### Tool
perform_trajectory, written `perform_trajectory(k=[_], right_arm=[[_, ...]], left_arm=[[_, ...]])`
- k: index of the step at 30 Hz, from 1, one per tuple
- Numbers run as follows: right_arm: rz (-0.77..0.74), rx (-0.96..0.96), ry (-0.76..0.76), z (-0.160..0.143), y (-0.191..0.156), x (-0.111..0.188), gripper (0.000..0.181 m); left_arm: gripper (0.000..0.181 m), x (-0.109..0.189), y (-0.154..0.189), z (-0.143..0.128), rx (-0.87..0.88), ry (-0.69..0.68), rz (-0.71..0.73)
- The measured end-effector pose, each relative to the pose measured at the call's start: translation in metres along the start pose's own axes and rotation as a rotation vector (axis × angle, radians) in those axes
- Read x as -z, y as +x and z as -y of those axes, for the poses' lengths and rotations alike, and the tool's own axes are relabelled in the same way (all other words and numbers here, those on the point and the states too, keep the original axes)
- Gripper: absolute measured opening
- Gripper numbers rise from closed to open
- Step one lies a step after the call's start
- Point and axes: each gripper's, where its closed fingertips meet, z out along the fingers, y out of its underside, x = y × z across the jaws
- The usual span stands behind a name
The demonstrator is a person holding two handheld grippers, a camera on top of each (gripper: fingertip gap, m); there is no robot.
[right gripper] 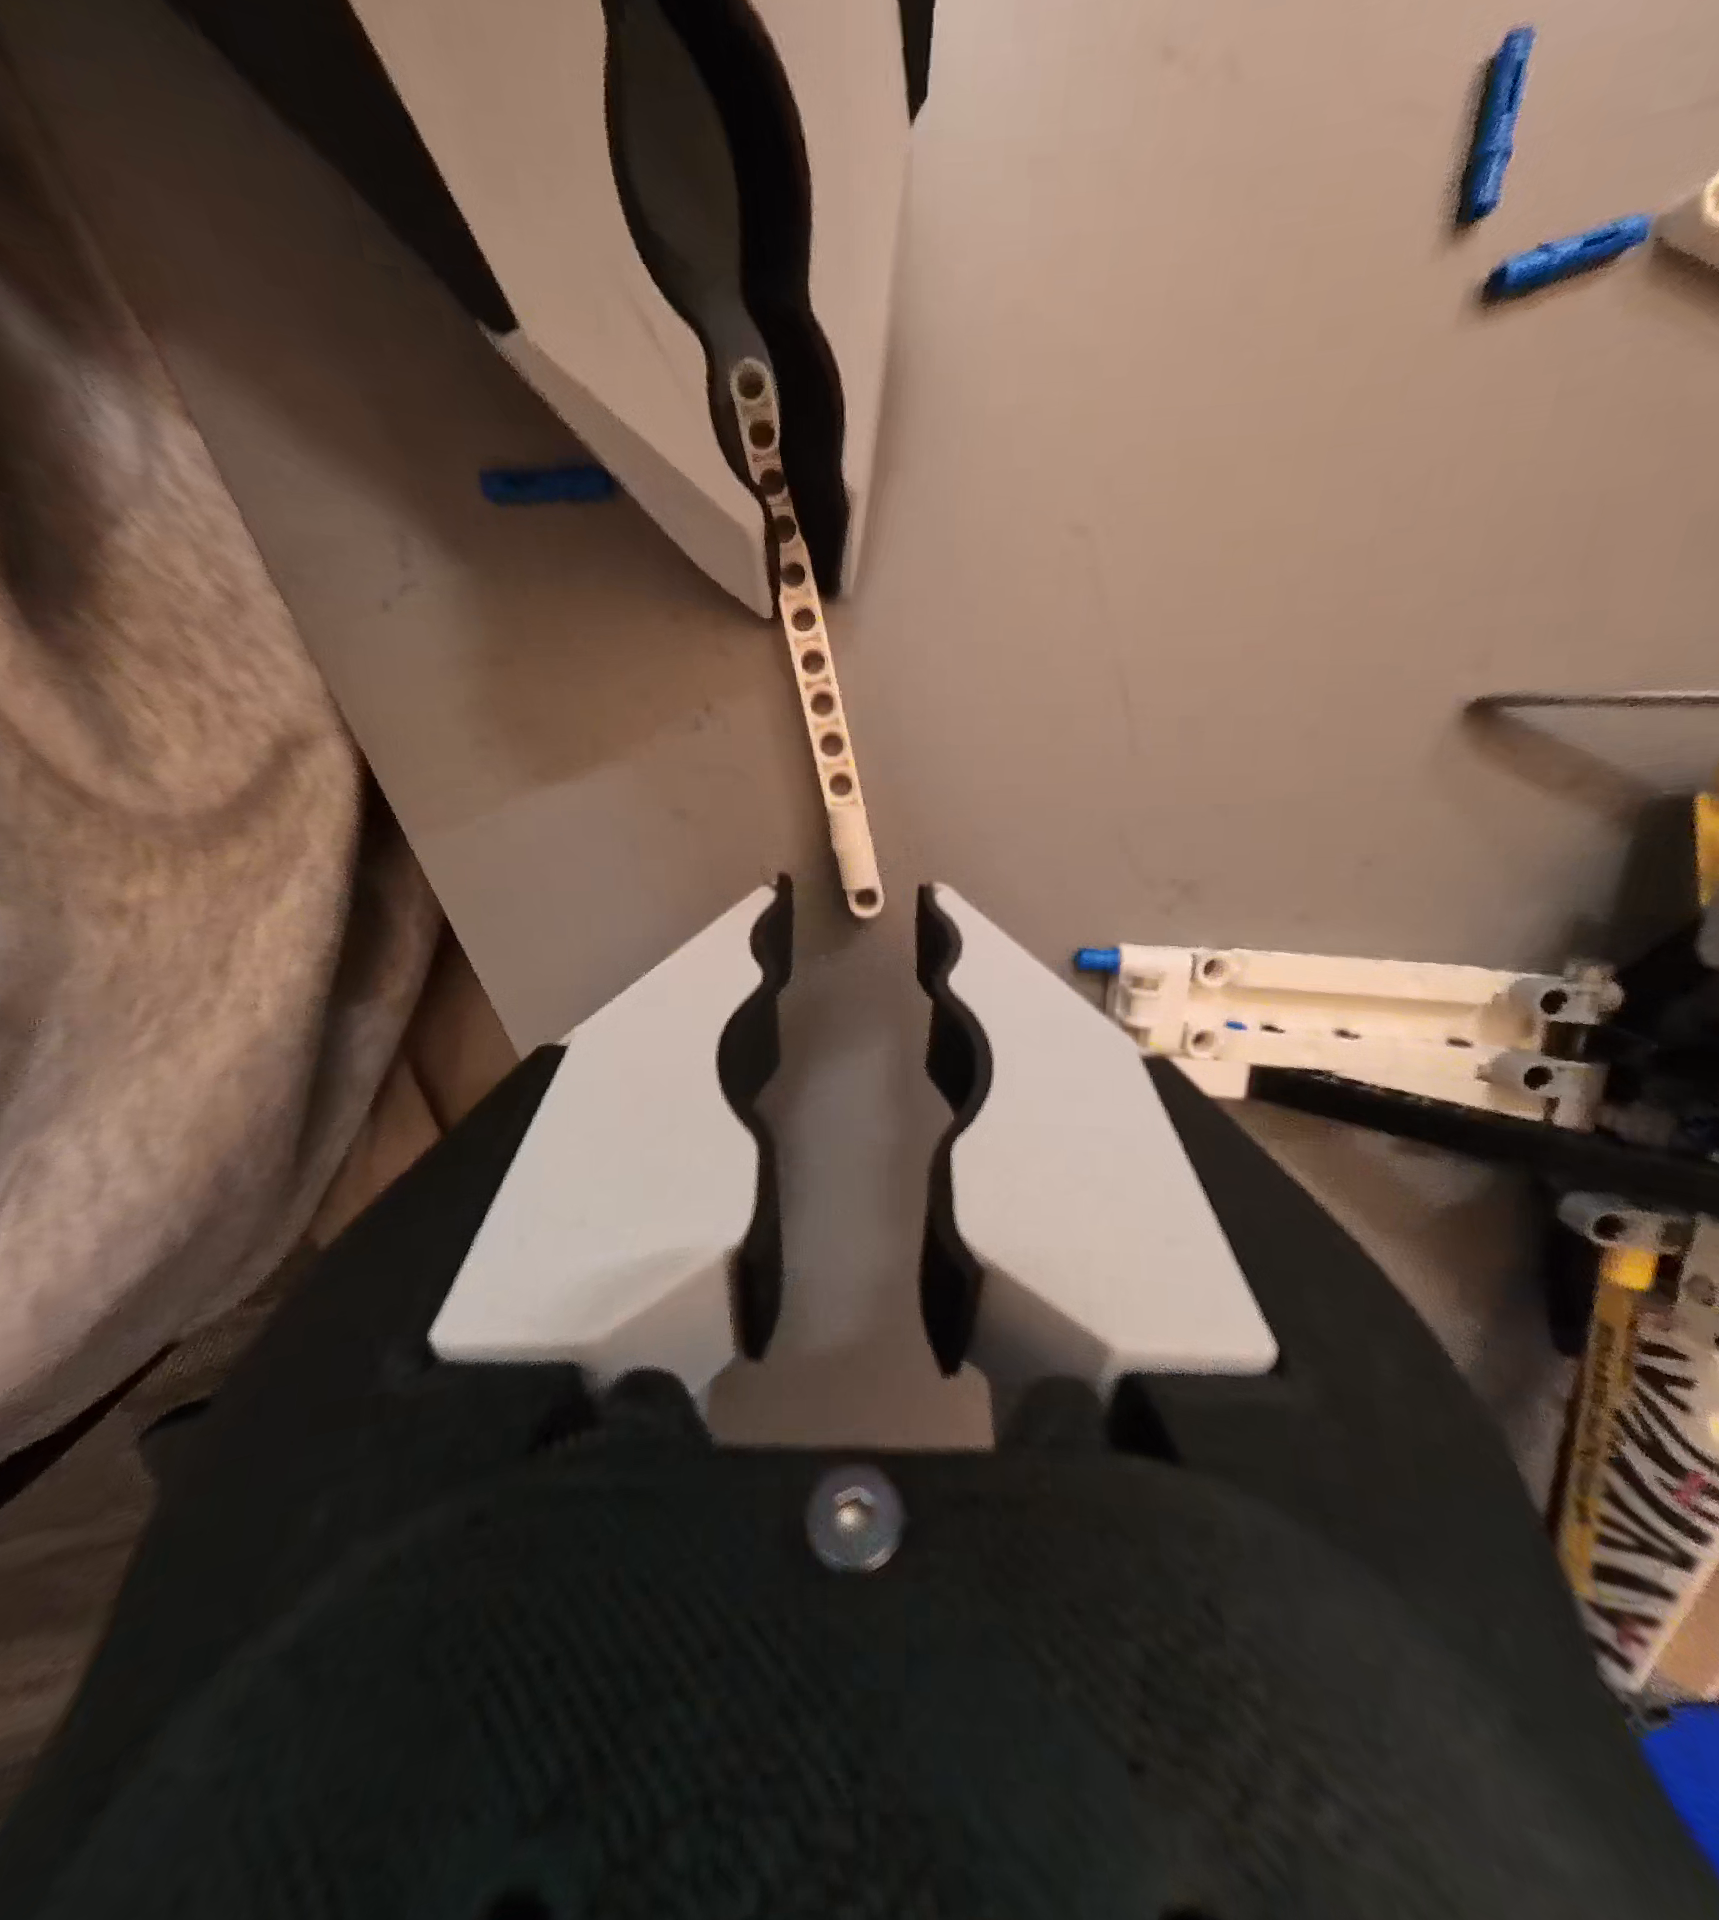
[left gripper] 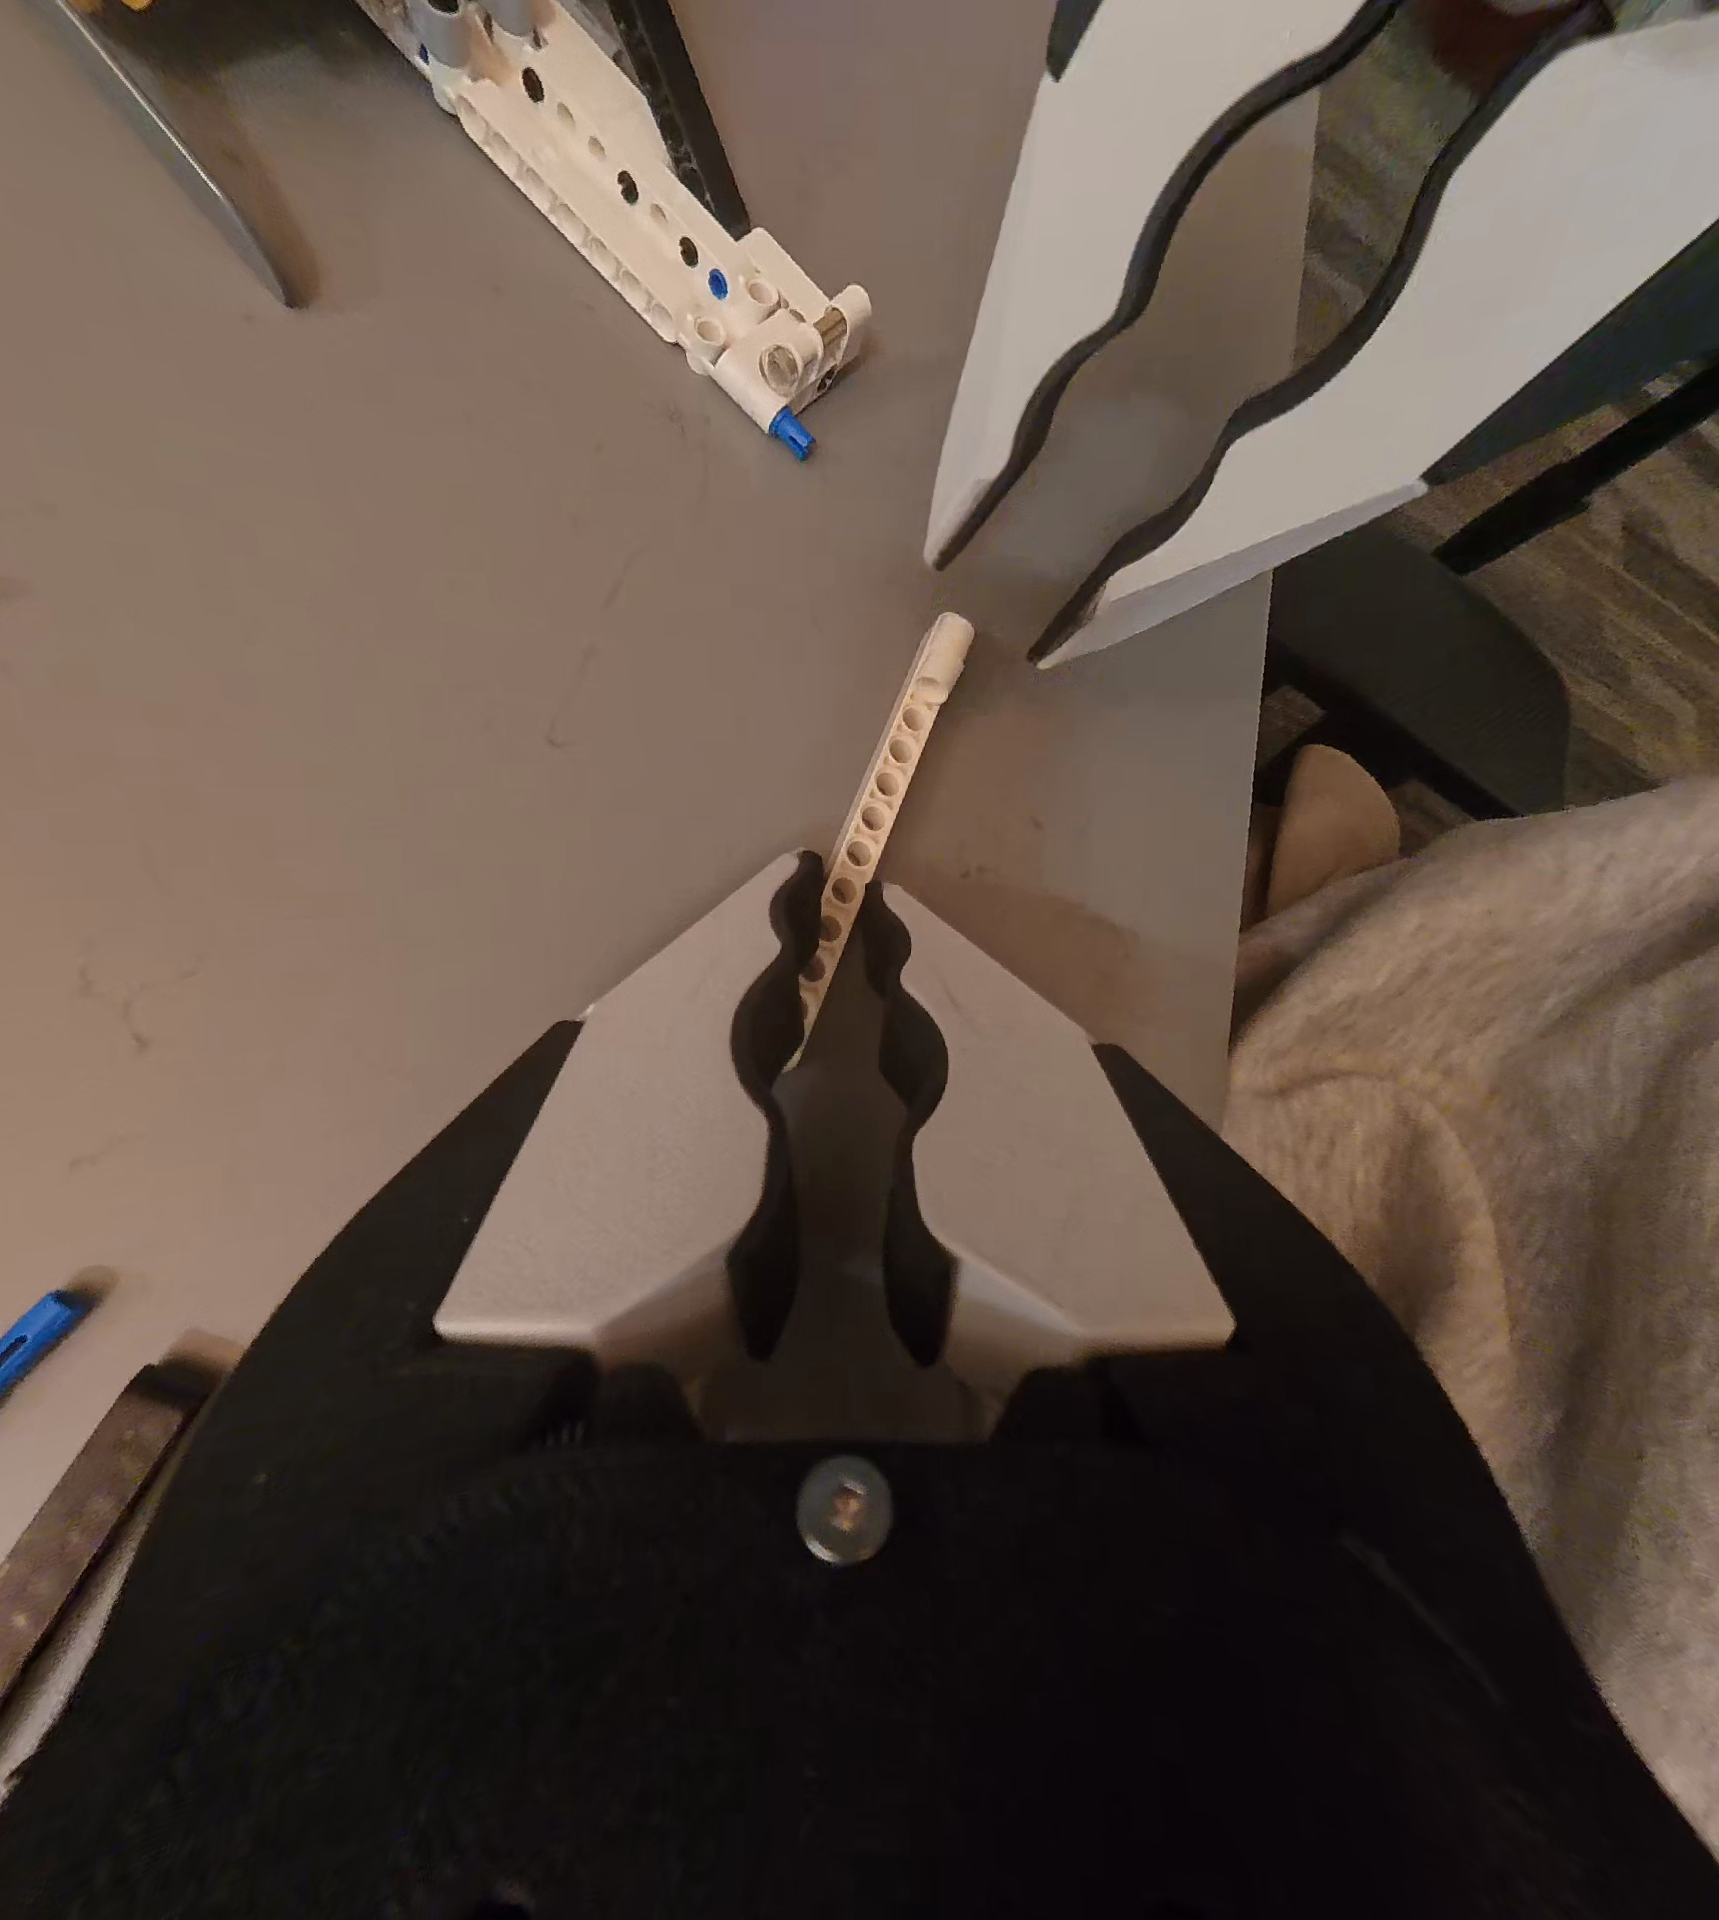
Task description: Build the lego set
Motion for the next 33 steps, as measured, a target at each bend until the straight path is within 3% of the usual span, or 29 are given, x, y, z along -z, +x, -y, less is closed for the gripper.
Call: perform_trajectory(k=[13, 33], right_arm=[[0.002, 0.15, 0.027, 0.0035, -0.0004, -0.0099, 0.009], [0.041, 0.053, 0.001, 0.0044, 0.0, -0.0102, 0.006]], left_arm=[[0.006, -0.0002, 0.0004, 0.0, -0.004, -0.001, 0.001], [0.006, 0.0, 0.0008, -0.0001, 0.002, -0.001, -0.005]])
